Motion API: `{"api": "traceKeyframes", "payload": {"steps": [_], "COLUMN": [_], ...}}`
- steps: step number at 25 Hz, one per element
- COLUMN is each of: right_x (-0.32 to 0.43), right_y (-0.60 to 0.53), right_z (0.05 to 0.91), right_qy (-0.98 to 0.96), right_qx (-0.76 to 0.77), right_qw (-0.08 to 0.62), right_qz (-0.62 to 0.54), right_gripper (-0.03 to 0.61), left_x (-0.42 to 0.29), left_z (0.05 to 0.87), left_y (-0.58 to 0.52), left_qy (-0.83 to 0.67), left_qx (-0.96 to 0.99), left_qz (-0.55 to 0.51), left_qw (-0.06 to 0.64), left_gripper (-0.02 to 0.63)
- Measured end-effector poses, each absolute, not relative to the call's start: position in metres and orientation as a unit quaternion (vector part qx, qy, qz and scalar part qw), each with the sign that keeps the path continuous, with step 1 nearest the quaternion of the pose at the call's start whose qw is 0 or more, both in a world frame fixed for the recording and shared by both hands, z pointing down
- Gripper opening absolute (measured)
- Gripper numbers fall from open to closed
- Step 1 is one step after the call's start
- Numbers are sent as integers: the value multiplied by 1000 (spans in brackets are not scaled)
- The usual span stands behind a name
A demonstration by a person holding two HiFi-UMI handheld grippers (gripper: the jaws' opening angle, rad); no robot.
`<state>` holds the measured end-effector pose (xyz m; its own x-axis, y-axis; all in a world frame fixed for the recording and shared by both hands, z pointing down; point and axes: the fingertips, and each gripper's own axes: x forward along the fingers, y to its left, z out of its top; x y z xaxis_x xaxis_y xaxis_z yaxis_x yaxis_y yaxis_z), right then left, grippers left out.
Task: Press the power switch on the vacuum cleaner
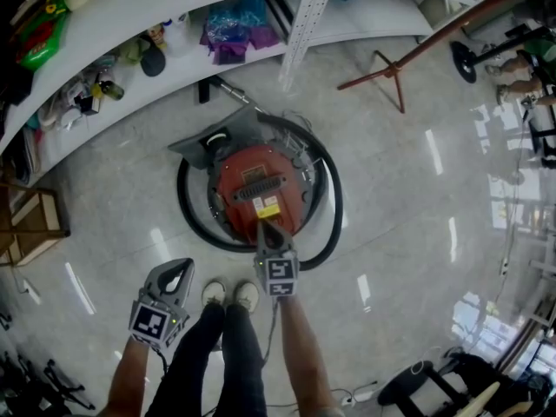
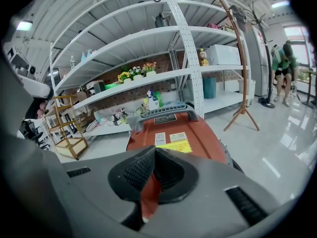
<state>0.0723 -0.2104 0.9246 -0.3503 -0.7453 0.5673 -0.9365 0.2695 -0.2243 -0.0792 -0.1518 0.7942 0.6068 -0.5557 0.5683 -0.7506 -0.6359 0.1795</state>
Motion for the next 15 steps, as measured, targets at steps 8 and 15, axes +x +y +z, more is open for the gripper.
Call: {"api": "traceKeyframes", "payload": {"steps": [8,15], "right_x": [75,81], "right_y": [-197,-186], "right_z": [921,904], "right_qy": [-780,-779], "right_qx": [526,528], "right_qw": [186,182], "right_qz": [284,284], "right_gripper": [8,8], "left_x": [-84,-75], "left_z": [784,764], "left_y": [-152,-144], "left_qy": [-381,-378], "left_qx": [872,878], "left_qz": [233,222], "left_qw": [201,193], "left_gripper": [9,9]}}
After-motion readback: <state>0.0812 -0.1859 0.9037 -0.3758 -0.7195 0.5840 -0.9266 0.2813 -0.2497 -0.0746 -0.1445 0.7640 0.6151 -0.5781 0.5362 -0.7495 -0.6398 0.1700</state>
